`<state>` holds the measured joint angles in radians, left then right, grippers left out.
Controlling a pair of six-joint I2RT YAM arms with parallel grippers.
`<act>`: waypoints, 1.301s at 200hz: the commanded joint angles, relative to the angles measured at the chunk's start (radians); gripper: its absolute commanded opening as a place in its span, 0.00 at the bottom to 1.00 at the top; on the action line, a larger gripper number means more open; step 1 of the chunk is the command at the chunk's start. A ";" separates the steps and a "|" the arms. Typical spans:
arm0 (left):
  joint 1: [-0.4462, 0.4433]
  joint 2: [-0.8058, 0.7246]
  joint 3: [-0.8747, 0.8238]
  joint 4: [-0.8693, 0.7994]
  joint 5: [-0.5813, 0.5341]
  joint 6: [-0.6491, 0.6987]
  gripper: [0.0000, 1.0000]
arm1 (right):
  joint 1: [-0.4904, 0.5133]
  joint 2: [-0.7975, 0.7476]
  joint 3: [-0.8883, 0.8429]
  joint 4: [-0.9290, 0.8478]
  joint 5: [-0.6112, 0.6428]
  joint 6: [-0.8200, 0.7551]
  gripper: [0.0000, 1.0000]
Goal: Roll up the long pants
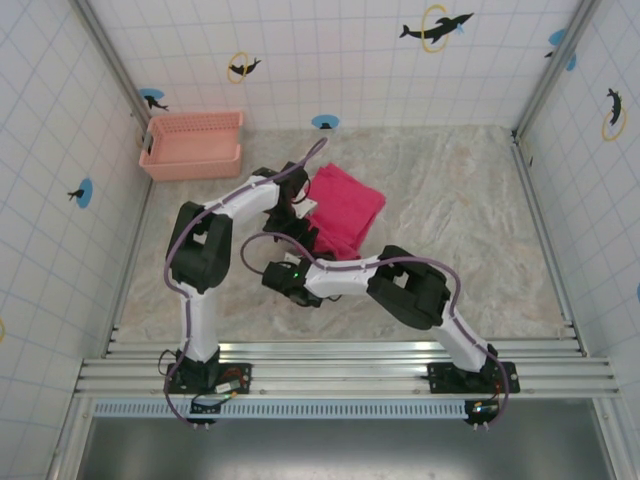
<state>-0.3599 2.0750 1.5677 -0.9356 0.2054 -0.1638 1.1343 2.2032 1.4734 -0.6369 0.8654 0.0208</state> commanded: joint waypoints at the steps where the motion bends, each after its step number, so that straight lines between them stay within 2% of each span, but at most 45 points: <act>1: 0.014 -0.017 -0.020 -0.023 0.003 0.022 0.98 | -0.066 -0.018 -0.067 0.033 -0.281 -0.032 0.41; 18: 0.025 -0.041 -0.023 -0.035 -0.004 0.029 0.97 | -0.107 -0.039 -0.057 0.021 -0.442 -0.066 0.37; 44: 0.054 -0.106 -0.009 -0.075 -0.036 0.046 0.98 | -0.179 -0.078 -0.025 -0.012 -0.825 -0.087 0.31; 53: 0.068 -0.138 0.002 -0.092 -0.053 0.070 0.98 | -0.200 -0.086 -0.002 -0.034 -0.934 -0.068 0.28; 89: 0.122 -0.258 0.062 -0.170 -0.108 0.097 0.97 | -0.265 -0.128 0.030 -0.052 -1.336 0.010 0.25; 110: 0.144 -0.311 0.073 -0.191 -0.128 0.095 0.97 | -0.307 -0.153 -0.009 0.055 -1.561 0.120 0.25; 126: 0.154 -0.340 0.059 -0.189 -0.129 0.095 0.97 | -0.341 -0.169 -0.091 0.258 -1.702 0.284 0.25; 144: 0.157 -0.360 0.024 -0.175 -0.122 0.093 0.97 | -0.377 -0.170 -0.214 0.622 -1.802 0.549 0.26; 162: 0.157 -0.366 -0.021 -0.151 -0.102 0.081 0.98 | -0.405 -0.147 -0.322 0.976 -1.834 0.795 0.28; 182: 0.157 -0.356 -0.057 -0.125 -0.080 0.066 0.97 | -0.424 -0.106 -0.384 1.198 -1.826 0.957 0.29; 225: 0.154 -0.289 -0.103 -0.053 -0.039 0.003 0.97 | -0.430 -0.017 -0.445 1.460 -1.829 1.112 0.30; 260: 0.154 -0.205 -0.090 0.010 0.001 -0.042 0.97 | -0.431 -0.008 -0.462 1.445 -1.842 1.071 0.29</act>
<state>-0.2085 1.8111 1.4761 -0.9871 0.1604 -0.1535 0.7013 2.1555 1.0409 0.7792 -0.9512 1.0519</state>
